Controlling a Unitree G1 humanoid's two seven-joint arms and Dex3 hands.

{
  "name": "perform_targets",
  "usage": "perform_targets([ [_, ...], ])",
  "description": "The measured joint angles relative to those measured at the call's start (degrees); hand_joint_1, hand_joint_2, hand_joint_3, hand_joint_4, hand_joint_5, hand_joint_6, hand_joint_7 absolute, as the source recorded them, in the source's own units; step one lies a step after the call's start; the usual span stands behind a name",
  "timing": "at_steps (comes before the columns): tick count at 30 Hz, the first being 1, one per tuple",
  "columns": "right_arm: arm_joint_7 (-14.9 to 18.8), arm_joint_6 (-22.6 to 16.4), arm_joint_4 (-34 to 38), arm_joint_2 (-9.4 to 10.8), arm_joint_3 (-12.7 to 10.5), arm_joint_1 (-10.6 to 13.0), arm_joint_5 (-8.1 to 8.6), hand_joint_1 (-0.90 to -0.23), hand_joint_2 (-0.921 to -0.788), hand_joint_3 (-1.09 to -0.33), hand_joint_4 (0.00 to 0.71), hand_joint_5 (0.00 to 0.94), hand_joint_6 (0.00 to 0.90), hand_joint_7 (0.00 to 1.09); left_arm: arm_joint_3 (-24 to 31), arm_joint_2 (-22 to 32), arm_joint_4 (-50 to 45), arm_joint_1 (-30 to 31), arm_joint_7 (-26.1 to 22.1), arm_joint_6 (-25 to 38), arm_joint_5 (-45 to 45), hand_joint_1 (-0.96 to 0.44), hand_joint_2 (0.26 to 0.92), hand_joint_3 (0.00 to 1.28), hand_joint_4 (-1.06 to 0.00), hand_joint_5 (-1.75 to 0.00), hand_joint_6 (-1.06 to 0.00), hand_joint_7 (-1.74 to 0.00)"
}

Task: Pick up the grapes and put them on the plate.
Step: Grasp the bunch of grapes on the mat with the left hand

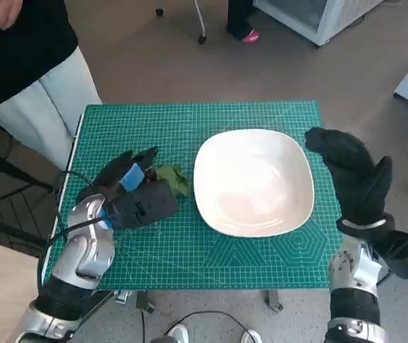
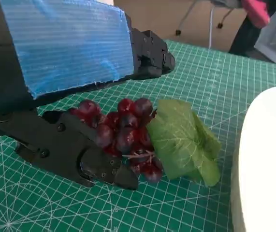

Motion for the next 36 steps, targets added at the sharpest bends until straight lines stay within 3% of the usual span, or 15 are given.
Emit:
perform_targets([
  [17,-0.12,0.0,-0.01,0.0,0.26,0.02,-0.01,-0.375,-0.921,-0.524,0.556,0.003,0.506,0.01,-1.33,0.12,5.87,-1.28,1.47,0.24,0.0,-0.46,0.804,0.0,-0.06,0.0,-0.23,0.0],
  [36,0.08,0.02,0.01,-0.04,0.2,0.02,0.16,-0.377,-0.921,-0.521,0.558,0.002,0.509,0.01,-3.73,-0.62,18.92,-6.2,3.85,-2.72,-0.73,-0.45,0.805,0.0,-0.05,0.0,-0.22,0.0],
])
